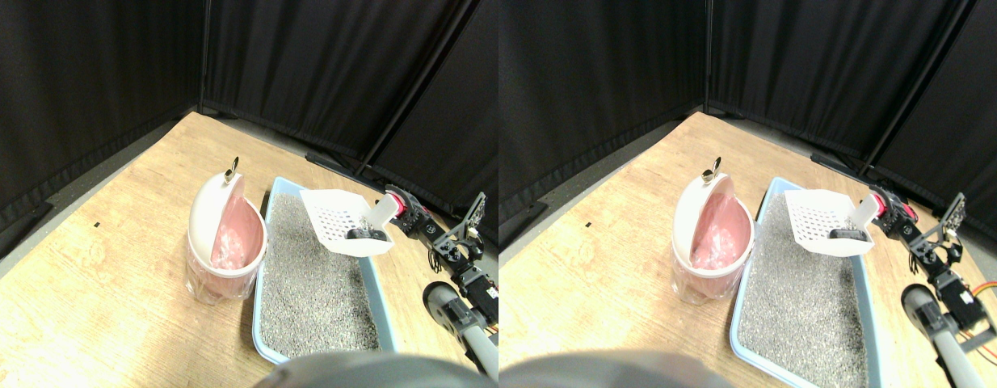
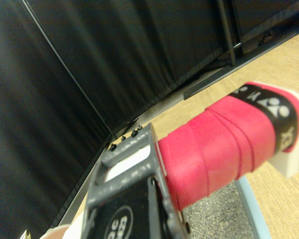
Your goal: Scoop (unimanual)
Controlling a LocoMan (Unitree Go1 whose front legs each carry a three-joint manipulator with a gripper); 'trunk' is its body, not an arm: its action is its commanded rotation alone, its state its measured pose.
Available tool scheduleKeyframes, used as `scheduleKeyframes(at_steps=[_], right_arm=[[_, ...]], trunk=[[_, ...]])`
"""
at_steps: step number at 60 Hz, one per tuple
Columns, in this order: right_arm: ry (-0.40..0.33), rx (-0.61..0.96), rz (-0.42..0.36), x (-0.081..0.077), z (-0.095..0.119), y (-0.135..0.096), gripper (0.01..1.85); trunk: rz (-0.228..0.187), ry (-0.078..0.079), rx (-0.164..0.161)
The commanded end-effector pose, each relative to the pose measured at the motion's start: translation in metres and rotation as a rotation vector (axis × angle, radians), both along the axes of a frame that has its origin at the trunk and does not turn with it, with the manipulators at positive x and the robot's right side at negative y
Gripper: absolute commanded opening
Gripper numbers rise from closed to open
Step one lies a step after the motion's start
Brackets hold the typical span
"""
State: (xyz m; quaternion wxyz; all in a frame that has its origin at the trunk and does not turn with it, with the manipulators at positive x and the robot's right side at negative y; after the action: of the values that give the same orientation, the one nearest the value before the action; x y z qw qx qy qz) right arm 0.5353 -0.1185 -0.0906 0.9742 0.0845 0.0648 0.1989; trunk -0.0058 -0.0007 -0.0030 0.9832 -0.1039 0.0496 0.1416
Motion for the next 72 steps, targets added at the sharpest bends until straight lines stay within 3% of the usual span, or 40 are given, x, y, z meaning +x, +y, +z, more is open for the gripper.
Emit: scheduleKeyframes(at_steps=[1,7,36,72], right_arm=[[-0.052,0.026,0.051,-0.002,0.01,0.006,0.13],[-0.05,0.0,0.056,-0.004,0.013,0.014,0.05],[-0.037,-0.07,0.148,-0.006,0.013,0.048,0.05],[-0.081,-0.211,0.106,0.002,-0.003,0.073,0.05]], trunk=[[0.024,0.029,-0.016],[0.035,0.032,-0.02],[0.067,0.035,-0.049],[0.089,0.025,-0.065]])
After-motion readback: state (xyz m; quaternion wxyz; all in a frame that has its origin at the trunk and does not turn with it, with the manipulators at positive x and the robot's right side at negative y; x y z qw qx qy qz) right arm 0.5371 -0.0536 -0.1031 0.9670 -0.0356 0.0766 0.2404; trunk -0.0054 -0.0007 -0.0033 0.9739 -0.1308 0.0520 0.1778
